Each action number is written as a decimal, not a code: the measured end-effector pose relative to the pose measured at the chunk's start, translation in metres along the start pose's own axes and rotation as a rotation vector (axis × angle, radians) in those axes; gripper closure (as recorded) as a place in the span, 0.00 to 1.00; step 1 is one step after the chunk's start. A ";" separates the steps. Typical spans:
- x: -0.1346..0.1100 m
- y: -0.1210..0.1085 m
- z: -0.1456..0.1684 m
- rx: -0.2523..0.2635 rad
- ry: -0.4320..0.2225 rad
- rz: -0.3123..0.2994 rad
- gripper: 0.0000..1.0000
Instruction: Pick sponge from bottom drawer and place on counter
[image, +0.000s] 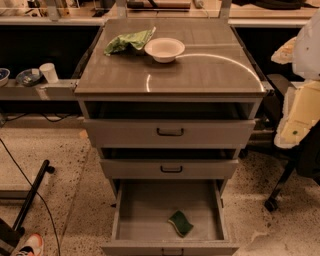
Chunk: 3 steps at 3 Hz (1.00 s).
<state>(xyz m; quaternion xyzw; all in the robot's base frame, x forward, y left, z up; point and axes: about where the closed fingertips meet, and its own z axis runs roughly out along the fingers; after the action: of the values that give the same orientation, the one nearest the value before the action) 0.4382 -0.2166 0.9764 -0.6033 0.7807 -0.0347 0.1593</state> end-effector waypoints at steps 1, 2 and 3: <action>0.000 0.000 0.000 0.000 0.000 0.000 0.00; 0.001 0.000 0.018 -0.036 -0.001 0.019 0.00; -0.001 0.013 0.050 -0.060 -0.017 0.070 0.00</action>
Offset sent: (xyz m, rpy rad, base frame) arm 0.0101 0.0022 -0.0434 0.0330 0.1084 -0.0242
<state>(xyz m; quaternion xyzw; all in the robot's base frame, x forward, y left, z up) 0.4406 -0.2050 0.9259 -0.5805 0.8005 -0.0003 0.1489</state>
